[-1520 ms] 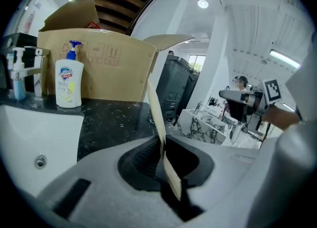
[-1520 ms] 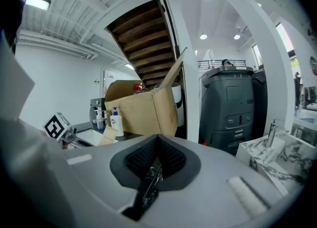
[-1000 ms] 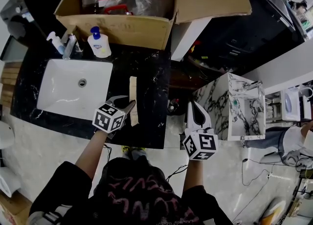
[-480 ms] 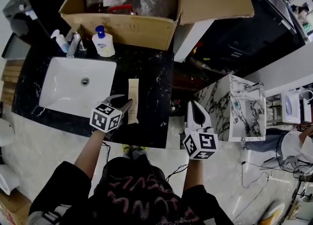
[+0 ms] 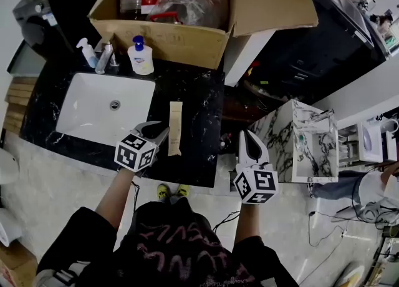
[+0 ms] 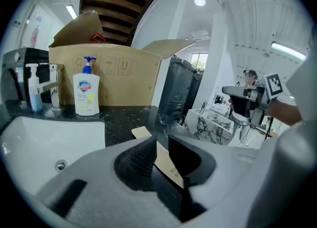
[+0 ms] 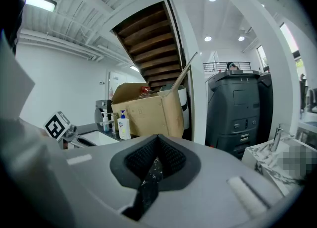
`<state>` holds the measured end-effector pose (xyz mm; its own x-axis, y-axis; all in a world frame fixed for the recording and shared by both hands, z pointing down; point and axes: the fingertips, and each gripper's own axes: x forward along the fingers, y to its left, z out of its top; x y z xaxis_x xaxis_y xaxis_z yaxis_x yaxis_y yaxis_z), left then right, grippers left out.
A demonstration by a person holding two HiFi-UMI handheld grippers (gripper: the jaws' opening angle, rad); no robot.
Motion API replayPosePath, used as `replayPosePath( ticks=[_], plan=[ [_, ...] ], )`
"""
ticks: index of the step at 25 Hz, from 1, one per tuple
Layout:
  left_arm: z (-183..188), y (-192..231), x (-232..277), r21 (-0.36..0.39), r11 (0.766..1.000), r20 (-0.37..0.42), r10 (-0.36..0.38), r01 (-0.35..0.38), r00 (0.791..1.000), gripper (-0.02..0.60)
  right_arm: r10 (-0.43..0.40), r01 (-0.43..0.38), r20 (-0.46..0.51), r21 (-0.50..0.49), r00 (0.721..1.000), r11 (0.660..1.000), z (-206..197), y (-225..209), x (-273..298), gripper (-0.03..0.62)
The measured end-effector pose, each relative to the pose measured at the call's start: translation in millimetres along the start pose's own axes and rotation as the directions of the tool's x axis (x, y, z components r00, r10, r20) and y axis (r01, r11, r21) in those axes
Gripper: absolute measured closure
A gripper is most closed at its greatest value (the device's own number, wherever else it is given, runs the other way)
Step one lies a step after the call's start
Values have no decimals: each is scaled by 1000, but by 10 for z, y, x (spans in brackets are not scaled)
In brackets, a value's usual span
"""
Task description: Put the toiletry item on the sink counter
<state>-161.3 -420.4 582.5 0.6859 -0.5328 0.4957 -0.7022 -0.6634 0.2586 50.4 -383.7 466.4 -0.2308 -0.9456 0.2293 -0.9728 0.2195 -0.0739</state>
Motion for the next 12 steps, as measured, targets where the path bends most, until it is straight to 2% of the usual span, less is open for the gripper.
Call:
replayPosePath(
  ticks=[12],
  plan=[
    [437,-177,-475,64,997,119,38,-46,992,558,21,-21,47,-18,999,1000,160,161,-240,582]
  ],
)
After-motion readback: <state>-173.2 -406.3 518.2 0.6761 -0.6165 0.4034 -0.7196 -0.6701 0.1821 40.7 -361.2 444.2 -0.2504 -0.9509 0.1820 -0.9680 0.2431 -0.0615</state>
